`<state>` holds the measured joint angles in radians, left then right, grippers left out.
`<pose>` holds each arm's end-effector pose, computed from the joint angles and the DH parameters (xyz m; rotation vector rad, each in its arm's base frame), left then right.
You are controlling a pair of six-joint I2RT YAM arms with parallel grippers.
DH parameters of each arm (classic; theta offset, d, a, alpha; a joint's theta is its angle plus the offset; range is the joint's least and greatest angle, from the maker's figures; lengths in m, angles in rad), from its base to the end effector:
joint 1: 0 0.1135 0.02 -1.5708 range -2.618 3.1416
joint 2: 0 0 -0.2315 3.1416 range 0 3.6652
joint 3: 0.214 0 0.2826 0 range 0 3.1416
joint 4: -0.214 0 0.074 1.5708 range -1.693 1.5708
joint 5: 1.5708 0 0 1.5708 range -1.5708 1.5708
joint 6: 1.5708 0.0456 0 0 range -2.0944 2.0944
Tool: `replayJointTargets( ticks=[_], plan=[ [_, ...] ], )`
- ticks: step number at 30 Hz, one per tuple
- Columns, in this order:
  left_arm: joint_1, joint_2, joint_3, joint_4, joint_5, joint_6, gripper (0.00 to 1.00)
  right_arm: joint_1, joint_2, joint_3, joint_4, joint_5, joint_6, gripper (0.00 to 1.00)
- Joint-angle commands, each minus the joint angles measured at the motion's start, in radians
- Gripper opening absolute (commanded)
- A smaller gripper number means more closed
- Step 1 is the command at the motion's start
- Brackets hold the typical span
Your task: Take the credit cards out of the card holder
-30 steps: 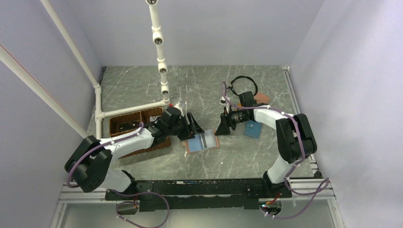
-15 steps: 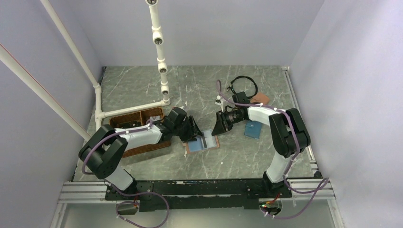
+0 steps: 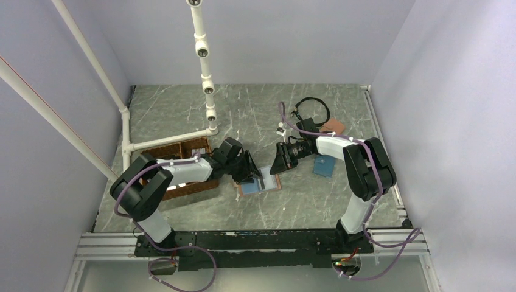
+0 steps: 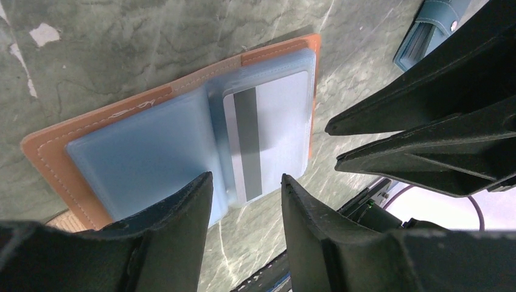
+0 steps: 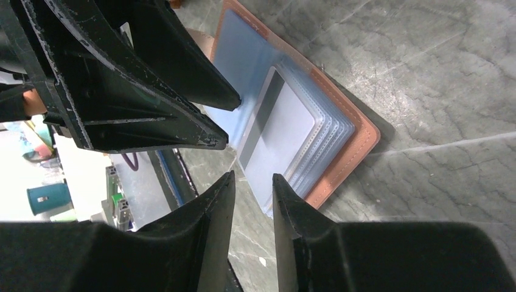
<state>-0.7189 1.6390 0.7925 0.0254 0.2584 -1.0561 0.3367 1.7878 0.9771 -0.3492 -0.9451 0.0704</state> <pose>0.2513 -0.2354 0.0910 -0.3137 2.6568 -1.0344 0.3123 0.1485 0.0884 -0.6185 2.5355 1.4085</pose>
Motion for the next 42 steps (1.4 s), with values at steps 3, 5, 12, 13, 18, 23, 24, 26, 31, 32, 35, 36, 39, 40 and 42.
replayJointTargets(
  ticks=[3, 5, 12, 13, 18, 23, 24, 26, 31, 32, 35, 36, 39, 40, 42],
  plan=[
    [-0.005, 0.022, 0.046, 0.021, 0.027, 0.020, 0.50, 0.004, -0.005, 0.015, 0.003, 0.054, -0.001, 0.34],
    [-0.005, 0.024, 0.045, 0.017, 0.025, 0.019, 0.50, 0.004, -0.004, 0.015, 0.003, 0.062, -0.001, 0.36],
    [-0.004, 0.036, 0.044, 0.018, 0.032, 0.016, 0.49, 0.014, 0.008, 0.016, -0.002, 0.051, -0.003, 0.36],
    [-0.004, 0.038, 0.043, 0.020, 0.034, 0.016, 0.49, 0.017, 0.010, 0.017, -0.002, 0.050, 0.000, 0.36],
    [-0.004, 0.052, 0.044, 0.024, 0.044, 0.015, 0.47, 0.031, 0.017, 0.017, -0.004, 0.055, -0.003, 0.35],
    [-0.003, 0.059, 0.044, 0.021, 0.047, 0.015, 0.46, 0.036, 0.021, 0.021, -0.014, 0.093, -0.008, 0.34],
    [-0.004, 0.060, 0.044, 0.022, 0.048, 0.013, 0.46, 0.039, 0.022, 0.021, -0.017, 0.100, -0.008, 0.34],
    [-0.004, 0.065, 0.044, 0.026, 0.052, 0.012, 0.46, 0.042, 0.026, 0.023, -0.020, 0.101, -0.009, 0.32],
    [-0.003, 0.084, 0.045, 0.036, 0.069, 0.008, 0.45, 0.052, 0.033, 0.028, -0.024, 0.100, -0.009, 0.30],
    [-0.003, 0.088, 0.045, 0.036, 0.072, 0.007, 0.44, 0.053, 0.035, 0.029, -0.025, 0.098, -0.010, 0.30],
    [-0.003, 0.098, 0.045, 0.039, 0.080, 0.004, 0.44, 0.061, 0.039, 0.031, -0.026, 0.094, -0.008, 0.30],
    [-0.002, 0.101, 0.046, 0.042, 0.083, 0.004, 0.43, 0.063, 0.042, 0.032, -0.026, 0.093, -0.008, 0.30],
    [-0.002, 0.108, 0.048, 0.041, 0.086, 0.003, 0.41, 0.071, 0.055, 0.038, -0.034, 0.105, -0.011, 0.32],
    [-0.002, 0.110, 0.049, 0.038, 0.086, 0.003, 0.41, 0.073, 0.060, 0.041, -0.039, 0.115, -0.013, 0.33],
    [0.000, 0.114, 0.051, 0.031, 0.086, 0.002, 0.41, 0.079, 0.072, 0.049, -0.052, 0.142, -0.019, 0.34]
  ],
)
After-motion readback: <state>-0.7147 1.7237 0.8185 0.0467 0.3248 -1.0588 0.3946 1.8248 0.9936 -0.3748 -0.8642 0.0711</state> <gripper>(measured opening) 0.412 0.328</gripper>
